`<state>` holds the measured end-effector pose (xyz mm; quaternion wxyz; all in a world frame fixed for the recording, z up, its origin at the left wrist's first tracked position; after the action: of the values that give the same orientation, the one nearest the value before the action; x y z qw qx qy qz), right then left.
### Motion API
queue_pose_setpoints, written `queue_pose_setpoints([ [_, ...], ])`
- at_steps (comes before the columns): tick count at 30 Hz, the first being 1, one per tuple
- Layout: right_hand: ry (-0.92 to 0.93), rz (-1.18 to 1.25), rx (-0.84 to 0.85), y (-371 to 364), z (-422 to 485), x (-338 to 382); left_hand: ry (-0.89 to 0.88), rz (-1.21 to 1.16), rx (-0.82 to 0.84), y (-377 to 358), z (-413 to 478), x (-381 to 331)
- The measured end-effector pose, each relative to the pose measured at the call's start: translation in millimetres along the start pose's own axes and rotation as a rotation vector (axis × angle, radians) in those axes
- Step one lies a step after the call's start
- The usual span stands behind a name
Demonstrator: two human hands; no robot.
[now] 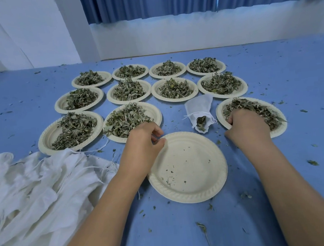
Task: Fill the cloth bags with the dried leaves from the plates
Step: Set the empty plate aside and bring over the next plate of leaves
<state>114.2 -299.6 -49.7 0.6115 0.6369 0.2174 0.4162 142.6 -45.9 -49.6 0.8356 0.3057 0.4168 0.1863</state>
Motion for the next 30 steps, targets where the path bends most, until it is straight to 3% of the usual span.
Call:
queue_pose_setpoints([
  [10, 0.142, 0.214, -0.147, 35, -29, 19, -0.051, 0.129, 0.015, 4, 0, -20],
  [15, 0.257, 0.262, -0.177, 71, -70, 46, -0.005, 0.109, -0.060, 16, 4, -29],
  [22, 0.482, 0.162, -0.146, 76, -152, 91, 0.011, -0.021, -0.171, 40, -11, -40],
  [30, 0.545, 0.066, -0.047, 41, -191, 108, 0.092, 0.113, -0.061, 51, -46, -28],
])
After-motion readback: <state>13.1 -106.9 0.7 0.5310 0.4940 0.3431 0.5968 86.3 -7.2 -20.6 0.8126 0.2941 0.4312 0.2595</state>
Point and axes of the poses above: each hand's wrist, its own z-axis towards the middle knuckle, its own y-axis out of the back of the hand, x = y × z, the point moved 8 cm from there along z, towards the middle knuckle, and after that the axes turned 10 degrees about -y, right-handed, at the moved point
